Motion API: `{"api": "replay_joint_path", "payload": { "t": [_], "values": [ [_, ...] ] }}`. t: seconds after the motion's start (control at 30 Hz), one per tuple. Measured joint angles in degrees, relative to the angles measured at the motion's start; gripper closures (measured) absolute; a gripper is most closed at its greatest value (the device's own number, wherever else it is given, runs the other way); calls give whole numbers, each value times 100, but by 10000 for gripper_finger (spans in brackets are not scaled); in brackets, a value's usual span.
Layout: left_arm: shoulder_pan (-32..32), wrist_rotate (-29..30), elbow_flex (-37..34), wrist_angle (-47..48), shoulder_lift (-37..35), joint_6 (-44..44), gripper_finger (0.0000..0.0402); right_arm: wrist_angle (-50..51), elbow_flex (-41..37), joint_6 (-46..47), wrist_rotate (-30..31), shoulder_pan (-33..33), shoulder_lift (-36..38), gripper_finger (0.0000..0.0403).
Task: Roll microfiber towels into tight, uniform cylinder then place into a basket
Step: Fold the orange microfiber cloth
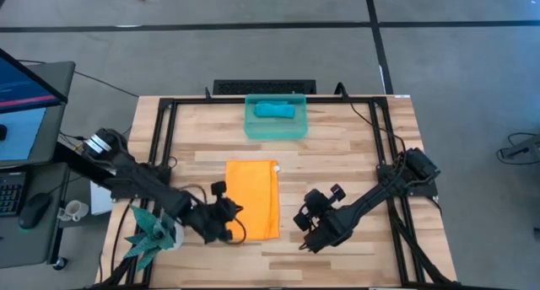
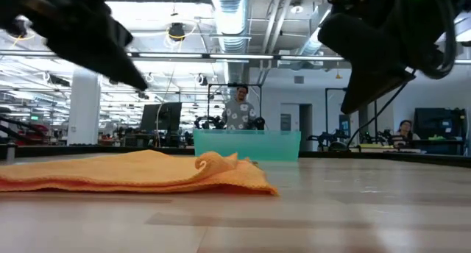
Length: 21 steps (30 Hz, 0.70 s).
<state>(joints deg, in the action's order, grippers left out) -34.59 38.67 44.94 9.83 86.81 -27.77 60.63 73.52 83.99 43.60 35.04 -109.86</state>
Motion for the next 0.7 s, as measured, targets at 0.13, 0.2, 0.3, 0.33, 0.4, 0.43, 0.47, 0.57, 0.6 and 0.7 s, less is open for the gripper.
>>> {"api": "replay_joint_path", "payload": {
  "t": [0.13,0.2,0.3,0.33,0.4,0.43,0.47,0.57,0.6,0.7],
  "values": [
    [436,-78,-545,-1524,-44,694,392,-8,0,0,0,-56,0,384],
    [663,-302,-681,-2061,-29,900,391,-8,0,0,0,-69,0,384],
    [947,-473,-696,-2317,90,949,390,-10,0,0,-1,-98,0,383],
    [1040,-549,-686,-2447,186,951,390,-8,0,0,-9,-110,0,383],
    [1186,-772,-637,-2512,418,953,390,-12,0,0,-11,-150,0,384],
    [1245,-849,-640,-2512,518,937,390,-14,0,0,-16,-179,0,385],
    [1294,-979,-636,-2651,650,933,390,-15,0,0,-20,-202,0,385],
    [1366,-1168,-627,-3070,985,924,390,-20,0,0,-20,-229,0,385],
    [1366,-1166,-620,-3226,1088,894,390,-17,0,0,-21,-240,0,384],
    [1398,-1134,-564,-3365,1344,715,390,-24,0,-4,-22,-277,0,383]
  ]
}}
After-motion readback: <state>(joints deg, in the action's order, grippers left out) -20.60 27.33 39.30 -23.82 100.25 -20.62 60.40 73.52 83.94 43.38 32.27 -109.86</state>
